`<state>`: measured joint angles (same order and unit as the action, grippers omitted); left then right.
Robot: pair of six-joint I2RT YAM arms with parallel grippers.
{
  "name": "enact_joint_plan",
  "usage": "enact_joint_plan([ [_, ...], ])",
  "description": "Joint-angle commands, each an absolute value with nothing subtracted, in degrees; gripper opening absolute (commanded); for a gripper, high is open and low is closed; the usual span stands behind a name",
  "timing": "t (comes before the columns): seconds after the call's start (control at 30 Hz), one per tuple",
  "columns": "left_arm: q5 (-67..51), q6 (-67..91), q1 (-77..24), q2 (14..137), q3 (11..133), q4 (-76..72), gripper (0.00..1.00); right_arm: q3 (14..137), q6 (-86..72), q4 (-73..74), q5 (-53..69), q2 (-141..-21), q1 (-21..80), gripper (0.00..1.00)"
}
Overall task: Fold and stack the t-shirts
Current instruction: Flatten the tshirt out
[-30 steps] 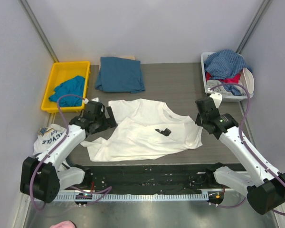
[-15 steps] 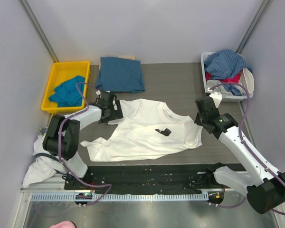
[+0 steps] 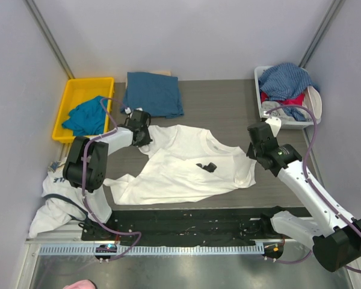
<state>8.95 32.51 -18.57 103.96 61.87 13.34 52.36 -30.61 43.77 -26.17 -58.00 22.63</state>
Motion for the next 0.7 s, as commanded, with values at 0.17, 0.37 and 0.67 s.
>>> enact_joint_plan([
  [0.17, 7.29, 28.49, -18.28, 92.49, 72.58, 21.52, 0.0, 56.68, -28.4, 40.7, -30.93, -54.14, 22.41, 0.01],
  [0.37, 8.17, 24.62, -18.37, 84.48, 95.82, 33.56, 0.0, 71.26, -24.0, 37.19, -32.96, -53.79, 22.32, 0.01],
  [0.67, 10.98, 20.83, -18.28, 75.24, 121.62, 46.31, 0.0, 89.99, -17.32, 35.33, -28.48, -52.92, 22.41, 0.01],
])
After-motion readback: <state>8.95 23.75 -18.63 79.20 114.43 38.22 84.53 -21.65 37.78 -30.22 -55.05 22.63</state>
